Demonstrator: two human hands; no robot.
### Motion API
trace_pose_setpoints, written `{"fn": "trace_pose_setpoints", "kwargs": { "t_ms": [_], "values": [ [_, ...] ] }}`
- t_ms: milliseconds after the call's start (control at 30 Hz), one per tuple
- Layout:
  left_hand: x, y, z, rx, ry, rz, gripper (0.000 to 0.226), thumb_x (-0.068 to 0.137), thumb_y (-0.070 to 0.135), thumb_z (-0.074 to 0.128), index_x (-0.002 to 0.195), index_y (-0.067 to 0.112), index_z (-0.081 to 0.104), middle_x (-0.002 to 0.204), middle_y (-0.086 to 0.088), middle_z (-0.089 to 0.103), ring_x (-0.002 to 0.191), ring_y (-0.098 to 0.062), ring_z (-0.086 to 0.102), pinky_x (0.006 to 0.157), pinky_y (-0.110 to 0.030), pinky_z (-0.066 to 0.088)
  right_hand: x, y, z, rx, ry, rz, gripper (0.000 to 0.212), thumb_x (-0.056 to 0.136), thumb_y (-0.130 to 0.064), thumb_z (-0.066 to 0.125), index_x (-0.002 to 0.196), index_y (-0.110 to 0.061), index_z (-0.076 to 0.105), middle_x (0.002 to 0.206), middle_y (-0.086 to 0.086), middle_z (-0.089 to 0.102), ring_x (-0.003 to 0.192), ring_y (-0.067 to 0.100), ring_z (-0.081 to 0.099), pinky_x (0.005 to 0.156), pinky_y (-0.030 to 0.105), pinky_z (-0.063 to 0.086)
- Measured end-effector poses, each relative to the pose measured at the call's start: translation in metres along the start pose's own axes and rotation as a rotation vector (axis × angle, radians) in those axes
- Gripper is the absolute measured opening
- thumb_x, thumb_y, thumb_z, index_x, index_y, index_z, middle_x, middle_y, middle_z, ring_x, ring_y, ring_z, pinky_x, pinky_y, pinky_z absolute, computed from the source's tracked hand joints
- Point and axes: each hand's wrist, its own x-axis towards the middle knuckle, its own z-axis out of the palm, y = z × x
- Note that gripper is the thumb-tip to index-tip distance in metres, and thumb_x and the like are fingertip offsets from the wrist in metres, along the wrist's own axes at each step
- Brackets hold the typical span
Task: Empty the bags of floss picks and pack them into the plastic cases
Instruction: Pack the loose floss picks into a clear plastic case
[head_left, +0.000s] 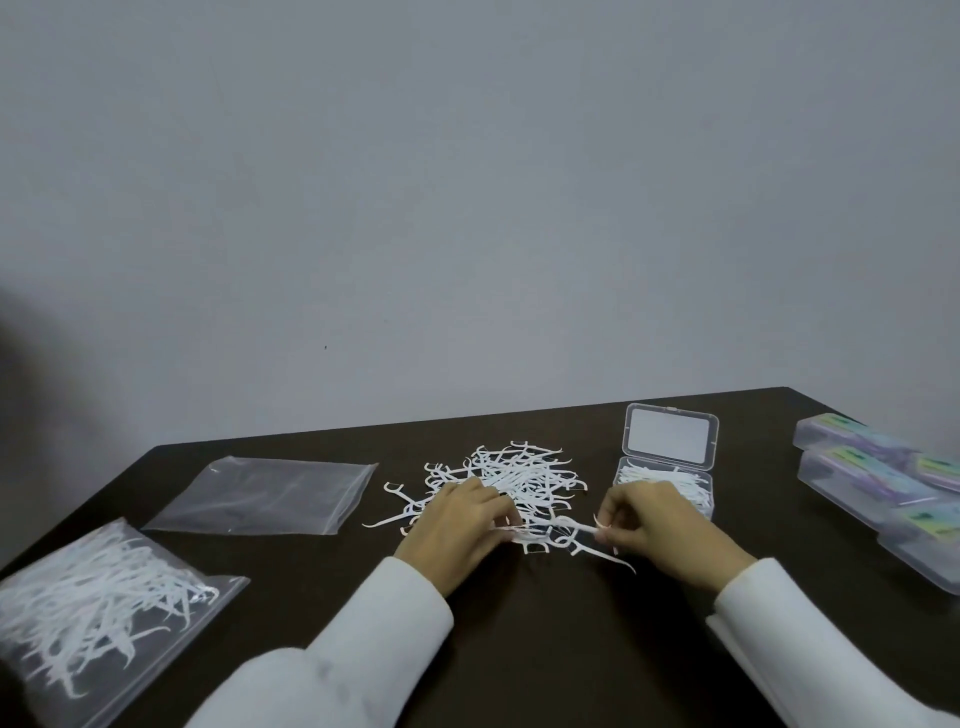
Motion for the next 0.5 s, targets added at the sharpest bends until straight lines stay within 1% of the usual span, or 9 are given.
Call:
{"fn": "trace_pose_setpoints", "kwargs": {
  "t_ms": [33, 100, 200, 267, 400, 500],
  "values": [
    [0.001, -0.001, 0.002, 0.018, 0.044, 0.01, 0.02, 0.091, 0.033, 0.05, 0.097, 0.022, 0.066, 0.092, 0.007, 0.064, 0.091, -0.013, 0.054, 0.08, -0.021, 0.031, 0.0, 0.003, -0.004, 0.043, 0.045, 0.002, 0.011, 0.082, -0.023, 0.07, 0.076, -0.025, 0.061, 0.074, -0.009, 0.064, 0.069, 0.004, 0.059, 0.069, 0.019, 0.048],
    [0.002, -0.005, 0.007, 0.033, 0.177, 0.011, 0.023, 0.085, 0.036, 0.048, 0.083, 0.025, 0.067, 0.077, 0.011, 0.063, 0.08, -0.007, 0.05, 0.075, -0.019, 0.03, 0.0, 0.011, -0.012, 0.123, 0.17, 0.017, 0.009, 0.079, -0.021, 0.073, 0.076, -0.025, 0.065, 0.074, -0.008, 0.066, 0.069, 0.005, 0.061, 0.072, 0.025, 0.052],
    [0.006, 0.001, 0.007, -0.048, 0.298, -0.053, 0.025, 0.085, 0.039, 0.048, 0.082, 0.026, 0.069, 0.076, 0.014, 0.063, 0.08, -0.003, 0.046, 0.076, -0.016, 0.026, 0.003, 0.028, -0.022, 0.184, 0.377, 0.066, 0.007, 0.079, -0.019, 0.072, 0.08, -0.025, 0.069, 0.077, -0.007, 0.066, 0.07, 0.006, 0.06, 0.07, 0.024, 0.051],
    [0.013, 0.006, 0.006, -0.098, 0.337, -0.096, 0.026, 0.086, 0.041, 0.048, 0.083, 0.026, 0.07, 0.078, 0.015, 0.063, 0.082, -0.002, 0.047, 0.078, -0.014, 0.025, 0.007, 0.041, -0.027, 0.17, 0.464, 0.11, 0.008, 0.081, -0.018, 0.071, 0.088, -0.021, 0.072, 0.084, -0.001, 0.068, 0.072, 0.005, 0.058, 0.071, 0.025, 0.051],
    [0.028, 0.017, 0.009, -0.159, 0.408, -0.123, 0.025, 0.087, 0.04, 0.051, 0.084, 0.023, 0.069, 0.083, 0.014, 0.066, 0.086, -0.002, 0.05, 0.08, -0.012, 0.027, 0.013, 0.058, -0.028, 0.13, 0.535, 0.184, 0.018, 0.083, -0.017, 0.066, 0.1, -0.013, 0.072, 0.098, 0.006, 0.069, 0.077, 0.009, 0.056, 0.077, 0.028, 0.051],
    [0.04, 0.026, 0.013, -0.232, 0.396, -0.164, 0.019, 0.089, 0.036, 0.057, 0.089, 0.022, 0.07, 0.087, 0.013, 0.068, 0.085, -0.001, 0.053, 0.087, -0.014, 0.028, 0.015, 0.067, -0.024, 0.087, 0.514, 0.199, 0.019, 0.084, -0.017, 0.066, 0.103, -0.014, 0.071, 0.105, 0.006, 0.069, 0.086, 0.012, 0.058, 0.082, 0.028, 0.05]
  ]
}}
